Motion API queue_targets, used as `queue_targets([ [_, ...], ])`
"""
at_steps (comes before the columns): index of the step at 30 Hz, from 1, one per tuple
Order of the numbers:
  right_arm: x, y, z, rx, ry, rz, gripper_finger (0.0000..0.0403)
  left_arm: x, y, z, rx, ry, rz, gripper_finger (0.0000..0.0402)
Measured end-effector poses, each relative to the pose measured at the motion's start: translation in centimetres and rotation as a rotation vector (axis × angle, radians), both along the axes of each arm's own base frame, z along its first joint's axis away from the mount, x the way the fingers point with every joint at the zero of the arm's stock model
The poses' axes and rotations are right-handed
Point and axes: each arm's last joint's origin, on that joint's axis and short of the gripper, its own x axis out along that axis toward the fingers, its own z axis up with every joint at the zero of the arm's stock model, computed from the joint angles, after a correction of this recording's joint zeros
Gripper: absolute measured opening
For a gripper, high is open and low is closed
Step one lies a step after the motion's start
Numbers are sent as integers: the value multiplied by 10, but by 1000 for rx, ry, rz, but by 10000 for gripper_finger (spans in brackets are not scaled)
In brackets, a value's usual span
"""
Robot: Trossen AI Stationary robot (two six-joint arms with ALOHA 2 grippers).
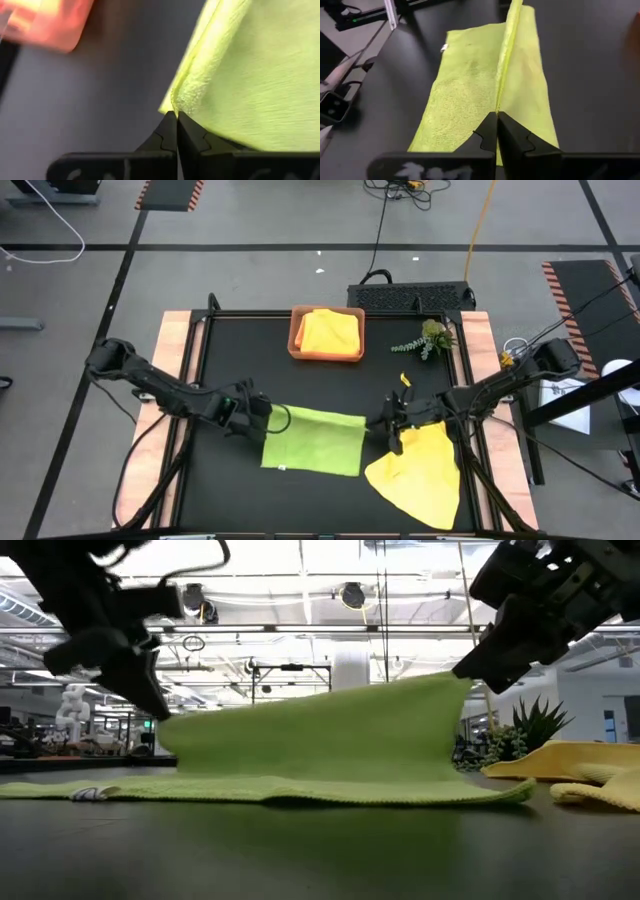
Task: Fold microfiber towels
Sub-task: Fold the green towel
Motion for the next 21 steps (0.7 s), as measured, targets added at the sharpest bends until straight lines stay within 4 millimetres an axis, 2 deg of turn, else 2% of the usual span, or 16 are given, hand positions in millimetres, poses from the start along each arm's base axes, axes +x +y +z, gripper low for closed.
queue_targets([
  [5, 0, 9, 0, 23, -18, 27, 0, 3, -20, 4, -16, -76, -131, 0],
  [9, 6, 25, -1, 107, -89, 62, 0, -4, -38, 5, -31, -91, -200, 0],
  [14, 9, 45, -15, 135, -107, 129, 0, -16, -60, 6, 17, -135, -257, 0],
  [21, 12, 64, -33, 175, -120, 170, 0, -27, -78, 4, -27, -167, -279, 0],
])
